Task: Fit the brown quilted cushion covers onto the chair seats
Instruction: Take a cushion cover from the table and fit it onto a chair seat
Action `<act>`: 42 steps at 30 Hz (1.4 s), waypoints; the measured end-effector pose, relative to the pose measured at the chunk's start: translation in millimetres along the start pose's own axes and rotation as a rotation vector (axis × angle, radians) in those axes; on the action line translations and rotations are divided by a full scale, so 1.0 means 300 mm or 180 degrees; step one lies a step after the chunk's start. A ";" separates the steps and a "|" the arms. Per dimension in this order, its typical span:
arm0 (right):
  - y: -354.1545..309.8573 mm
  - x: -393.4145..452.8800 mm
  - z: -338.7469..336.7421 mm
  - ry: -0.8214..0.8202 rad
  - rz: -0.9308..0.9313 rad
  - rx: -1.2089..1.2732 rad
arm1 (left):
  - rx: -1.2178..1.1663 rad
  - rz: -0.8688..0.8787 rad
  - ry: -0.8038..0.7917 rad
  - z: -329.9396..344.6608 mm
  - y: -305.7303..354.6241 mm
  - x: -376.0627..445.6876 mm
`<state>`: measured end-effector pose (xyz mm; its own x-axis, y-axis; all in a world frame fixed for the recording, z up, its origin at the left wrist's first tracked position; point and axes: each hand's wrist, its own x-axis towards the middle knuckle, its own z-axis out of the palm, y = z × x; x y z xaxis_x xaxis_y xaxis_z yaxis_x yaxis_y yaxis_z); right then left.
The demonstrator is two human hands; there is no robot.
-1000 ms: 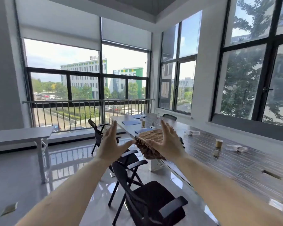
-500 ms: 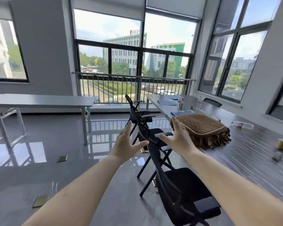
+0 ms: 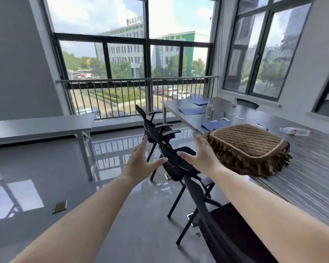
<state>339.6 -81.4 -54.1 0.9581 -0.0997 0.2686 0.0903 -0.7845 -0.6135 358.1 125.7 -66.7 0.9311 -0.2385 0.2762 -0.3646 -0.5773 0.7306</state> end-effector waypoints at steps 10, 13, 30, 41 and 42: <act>0.278 0.546 0.144 0.0221 0.0451 0.0121 | 0.0019 0.0203 -0.0470 0.140 -0.201 0.687; 0.397 0.751 0.170 0.0250 0.0647 0.0164 | -0.0124 0.0171 -0.0699 0.218 -0.238 0.948; 0.872 1.358 0.132 0.1359 0.2165 0.0047 | -0.0709 0.0828 -0.1971 0.782 -0.325 2.012; 1.007 1.311 0.113 0.2340 0.3609 0.0035 | -0.0965 0.1006 -0.3176 1.135 -0.284 2.299; 1.034 1.300 0.108 0.2385 0.3721 0.0025 | -0.0954 0.1026 -0.3247 1.178 -0.280 2.312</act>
<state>750.0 -343.8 -163.8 0.1053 -0.9920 -0.0696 -0.6504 -0.0157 -0.7595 1029.3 -267.2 -157.3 0.2943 -0.9537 -0.0624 -0.4408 -0.1934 0.8765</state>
